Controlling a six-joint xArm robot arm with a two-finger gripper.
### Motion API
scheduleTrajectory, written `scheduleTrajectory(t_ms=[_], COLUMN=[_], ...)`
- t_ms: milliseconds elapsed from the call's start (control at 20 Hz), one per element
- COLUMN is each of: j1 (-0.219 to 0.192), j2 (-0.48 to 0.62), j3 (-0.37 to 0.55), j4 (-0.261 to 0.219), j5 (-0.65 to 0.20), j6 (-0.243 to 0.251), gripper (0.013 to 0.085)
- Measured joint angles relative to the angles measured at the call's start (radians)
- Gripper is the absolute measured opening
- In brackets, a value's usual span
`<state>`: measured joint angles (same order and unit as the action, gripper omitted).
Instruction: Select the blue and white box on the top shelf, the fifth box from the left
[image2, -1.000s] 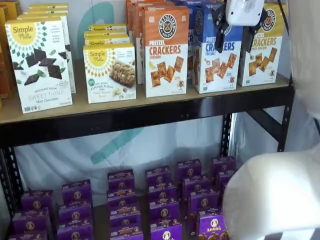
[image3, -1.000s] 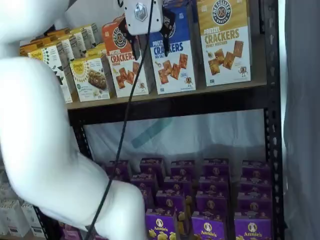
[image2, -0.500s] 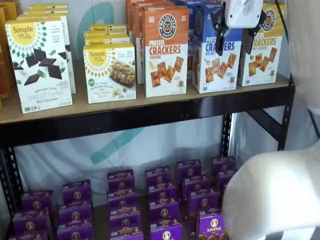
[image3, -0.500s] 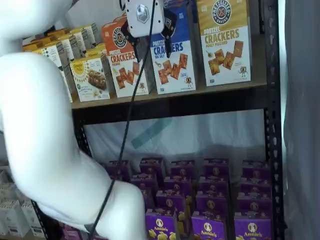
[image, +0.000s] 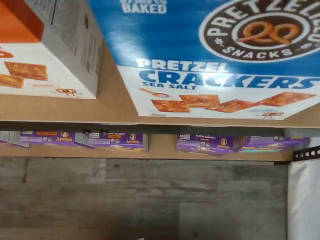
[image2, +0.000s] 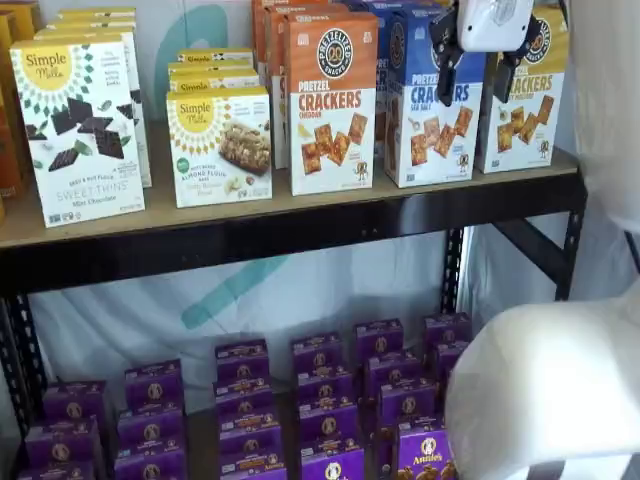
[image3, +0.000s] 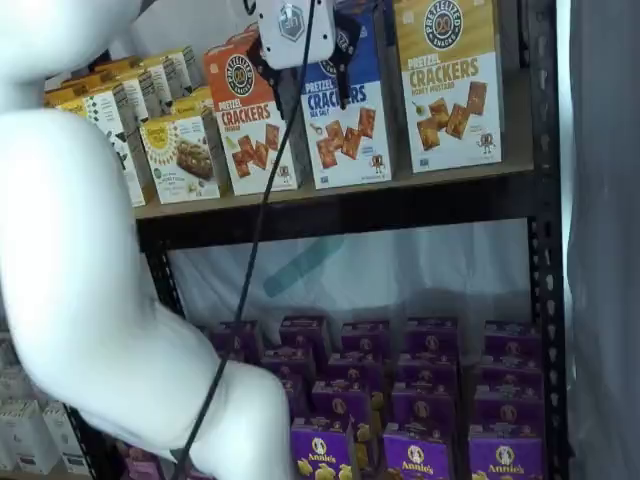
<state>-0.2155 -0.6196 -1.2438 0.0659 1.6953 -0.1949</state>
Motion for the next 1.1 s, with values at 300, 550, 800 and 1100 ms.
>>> scheduleTrajectory(t_ms=[300, 550, 800, 1100], j1=[0.004, 0.015, 0.033, 0.046], j2=[0.007, 0.007, 0.01, 0.023], j3=[-0.02, -0.027, -0.044, -0.077], j4=[-0.002, 0.001, -0.013, -0.014], j5=[0.008, -0.001, -0.005, 0.008], j6=[0.004, 0.014, 0.032, 0.045], gripper=[0.085, 0.085, 0.085, 0.085])
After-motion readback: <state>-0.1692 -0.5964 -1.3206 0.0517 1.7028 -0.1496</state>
